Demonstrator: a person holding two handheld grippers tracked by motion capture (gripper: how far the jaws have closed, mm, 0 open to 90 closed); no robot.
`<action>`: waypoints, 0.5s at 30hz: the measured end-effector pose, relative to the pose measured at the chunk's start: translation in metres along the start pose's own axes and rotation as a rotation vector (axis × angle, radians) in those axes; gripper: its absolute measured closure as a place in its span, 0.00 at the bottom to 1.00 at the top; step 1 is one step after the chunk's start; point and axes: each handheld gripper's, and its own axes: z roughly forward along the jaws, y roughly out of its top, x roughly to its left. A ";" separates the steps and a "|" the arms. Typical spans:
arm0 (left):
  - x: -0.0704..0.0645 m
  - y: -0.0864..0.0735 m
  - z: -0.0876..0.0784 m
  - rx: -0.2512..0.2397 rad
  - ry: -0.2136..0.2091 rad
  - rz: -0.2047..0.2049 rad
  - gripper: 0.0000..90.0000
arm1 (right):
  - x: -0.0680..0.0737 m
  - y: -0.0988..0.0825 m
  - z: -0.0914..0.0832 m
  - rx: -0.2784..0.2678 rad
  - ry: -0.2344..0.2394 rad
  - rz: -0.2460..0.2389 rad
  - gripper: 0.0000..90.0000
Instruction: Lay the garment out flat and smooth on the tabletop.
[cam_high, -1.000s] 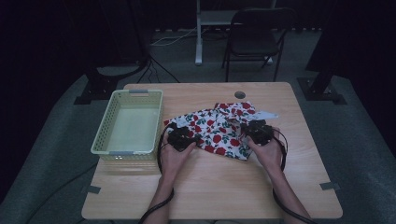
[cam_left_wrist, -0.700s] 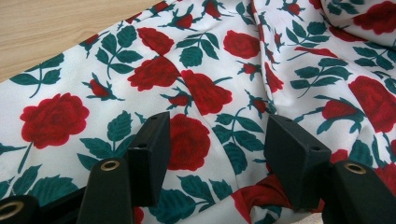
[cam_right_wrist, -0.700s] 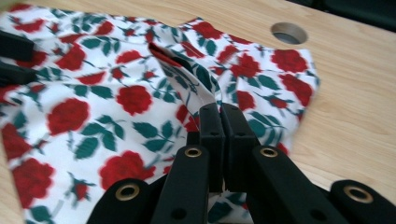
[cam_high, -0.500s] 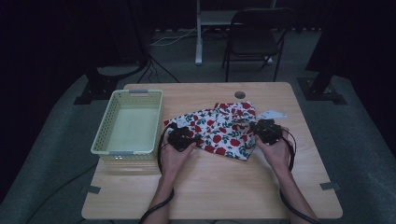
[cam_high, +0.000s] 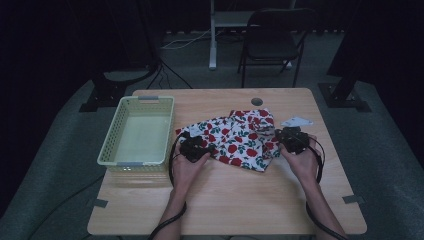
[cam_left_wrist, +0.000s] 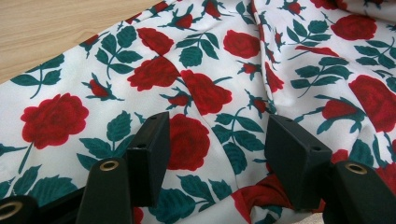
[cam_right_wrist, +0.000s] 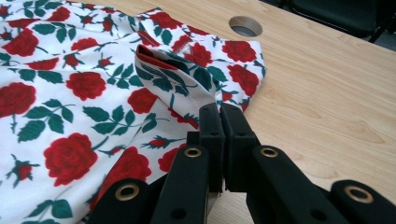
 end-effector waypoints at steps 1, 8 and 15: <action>0.000 0.000 0.000 0.000 0.000 0.000 0.47 | 0.000 0.000 0.000 0.000 0.000 0.000 0.98; 0.000 0.000 0.000 0.000 -0.001 -0.001 0.47 | -0.010 -0.004 -0.005 -0.003 -0.020 0.020 0.98; 0.000 0.000 0.000 -0.001 -0.001 -0.003 0.47 | -0.017 -0.008 -0.008 0.001 -0.029 0.038 0.98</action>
